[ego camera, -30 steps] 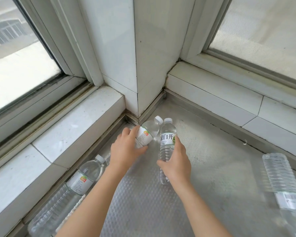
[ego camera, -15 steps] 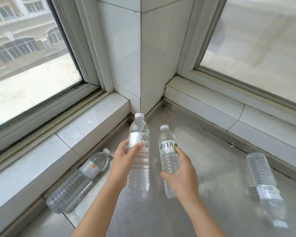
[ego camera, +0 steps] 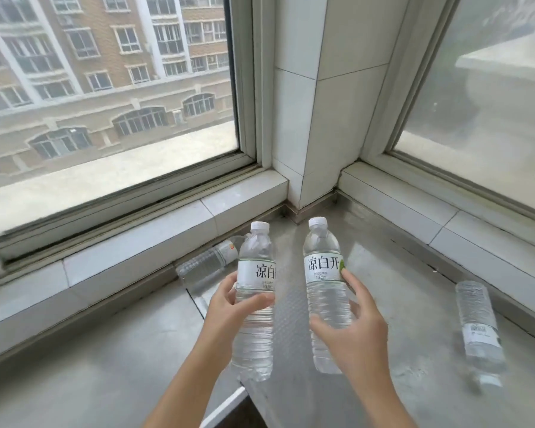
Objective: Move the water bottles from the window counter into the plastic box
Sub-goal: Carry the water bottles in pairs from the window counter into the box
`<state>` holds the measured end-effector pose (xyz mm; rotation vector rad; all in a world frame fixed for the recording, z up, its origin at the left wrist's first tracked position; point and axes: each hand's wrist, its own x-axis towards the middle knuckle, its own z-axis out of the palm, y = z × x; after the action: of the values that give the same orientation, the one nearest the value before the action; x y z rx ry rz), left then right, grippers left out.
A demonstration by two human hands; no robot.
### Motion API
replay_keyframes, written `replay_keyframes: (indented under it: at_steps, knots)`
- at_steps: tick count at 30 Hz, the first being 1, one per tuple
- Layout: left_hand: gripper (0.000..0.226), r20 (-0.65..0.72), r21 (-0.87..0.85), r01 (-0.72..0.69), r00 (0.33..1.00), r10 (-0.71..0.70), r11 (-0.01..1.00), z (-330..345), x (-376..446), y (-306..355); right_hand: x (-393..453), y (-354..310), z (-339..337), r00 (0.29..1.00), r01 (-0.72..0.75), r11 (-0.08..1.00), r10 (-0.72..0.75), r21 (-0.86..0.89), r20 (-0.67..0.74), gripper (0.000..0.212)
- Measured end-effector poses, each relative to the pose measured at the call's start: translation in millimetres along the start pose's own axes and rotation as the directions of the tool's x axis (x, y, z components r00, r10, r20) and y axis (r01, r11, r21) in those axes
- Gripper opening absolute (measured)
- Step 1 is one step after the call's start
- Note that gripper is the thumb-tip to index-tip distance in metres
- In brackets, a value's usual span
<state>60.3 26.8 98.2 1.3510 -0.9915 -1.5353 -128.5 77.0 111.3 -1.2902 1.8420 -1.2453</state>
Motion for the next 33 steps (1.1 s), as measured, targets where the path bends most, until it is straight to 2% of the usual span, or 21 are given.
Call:
replay_keyframes:
  at_steps: [4, 7, 13, 17, 24, 33]
  knots:
    - [0.066, -0.106, -0.027, -0.054, 0.993, 0.051, 0.998, -20.2, -61.4, -5.0, -43.1, -22.5, -16.5, 0.995, 0.006, 0.986, -0.023, 0.168, 0.097, 0.083]
    - [0.081, -0.219, -0.010, -0.098, 0.971, 0.094, 0.995, -39.8, -104.2, -4.8, -70.4, -36.7, -19.2, 0.978, 0.011, 0.970, -0.060, 0.243, 0.197, 0.084]
    - [0.079, -0.406, 0.015, -0.202, 0.894, 0.191, 0.979, -79.4, -185.4, -6.3, -117.7, -65.8, 2.4, 0.891, 0.013, 0.952, -0.150, 0.306, 0.428, 0.096]
    - [0.087, -0.508, -0.019, -0.257, 0.835, 0.212, 0.966, -108.5, -239.8, -15.0, -154.1, -82.8, 34.1, 0.787, -0.032, 0.943, -0.181, 0.332, 0.590, 0.105]
    - [0.098, -0.675, -0.015, -0.329, 0.700, 0.233, 0.944, -173.9, -349.9, -38.5, -246.4, -115.9, 87.3, 0.584, 0.004, 0.926, -0.309, 0.378, 0.751, 0.107]
    - [0.090, -0.885, 0.029, -0.418, 0.411, 0.217, 0.908, -263.5, -541.1, -85.8, -433.1, -166.6, 152.3, 0.294, 0.034, 0.897, -0.430, 0.441, 0.853, 0.099]
